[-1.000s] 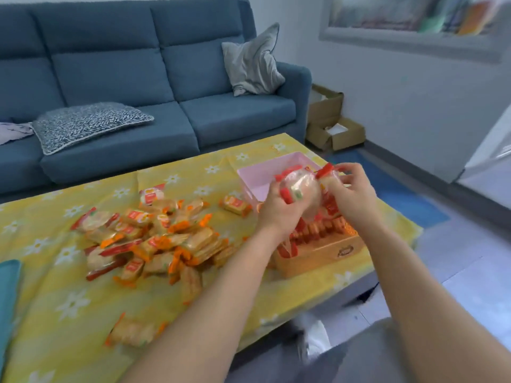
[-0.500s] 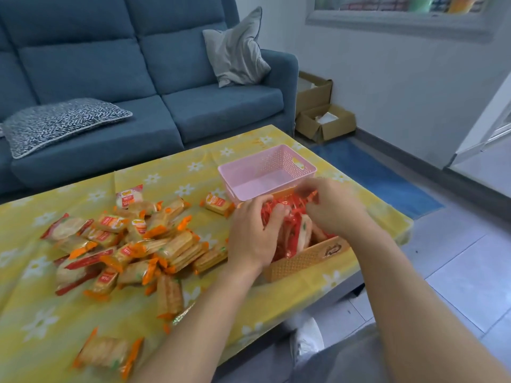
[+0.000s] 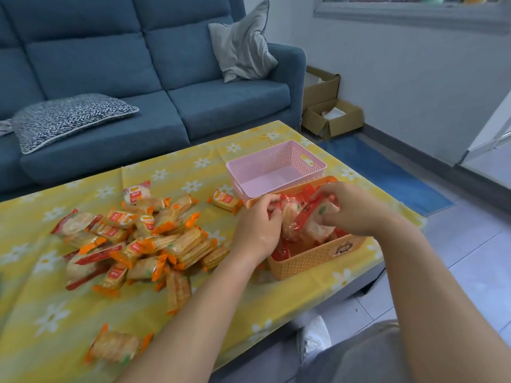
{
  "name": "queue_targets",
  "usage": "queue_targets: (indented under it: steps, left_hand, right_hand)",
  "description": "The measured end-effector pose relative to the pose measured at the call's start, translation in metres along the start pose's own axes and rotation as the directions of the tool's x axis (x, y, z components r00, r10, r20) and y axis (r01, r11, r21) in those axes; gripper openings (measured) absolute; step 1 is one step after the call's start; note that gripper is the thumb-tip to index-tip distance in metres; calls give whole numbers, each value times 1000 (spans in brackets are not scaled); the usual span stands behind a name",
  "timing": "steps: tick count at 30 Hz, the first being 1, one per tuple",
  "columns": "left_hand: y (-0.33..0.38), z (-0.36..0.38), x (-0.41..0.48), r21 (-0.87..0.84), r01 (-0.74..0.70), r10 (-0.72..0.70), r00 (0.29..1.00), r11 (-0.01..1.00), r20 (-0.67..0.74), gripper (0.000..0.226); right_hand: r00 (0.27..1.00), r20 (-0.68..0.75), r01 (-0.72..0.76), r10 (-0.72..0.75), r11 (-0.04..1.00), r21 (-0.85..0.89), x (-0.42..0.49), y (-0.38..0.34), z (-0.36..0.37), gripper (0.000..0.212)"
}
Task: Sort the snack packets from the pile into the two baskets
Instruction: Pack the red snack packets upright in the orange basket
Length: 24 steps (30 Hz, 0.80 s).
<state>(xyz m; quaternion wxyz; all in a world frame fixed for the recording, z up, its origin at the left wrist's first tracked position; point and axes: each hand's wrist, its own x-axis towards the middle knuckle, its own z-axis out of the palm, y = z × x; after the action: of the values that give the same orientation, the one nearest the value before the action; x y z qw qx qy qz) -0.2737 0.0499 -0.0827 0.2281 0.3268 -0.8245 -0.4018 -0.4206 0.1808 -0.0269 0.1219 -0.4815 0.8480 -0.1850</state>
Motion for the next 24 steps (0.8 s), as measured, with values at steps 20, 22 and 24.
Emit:
queue_targets:
  steps: [20,22,24]
  left_hand:
    - [1,0,23,388,49,1,992,920,-129,49]
    - [2,0,21,396,16,39,991,918,-130,30]
    - [4,0,20,331,-34,94,982,943,-167,26]
  right_hand:
    - [815,-250,-361,524,795,488,21,6,2,22]
    - [812,-257,-366,524,800,475,21,4,1,24]
    - [812,-257,-335,524,778,531,22,0,-2,27]
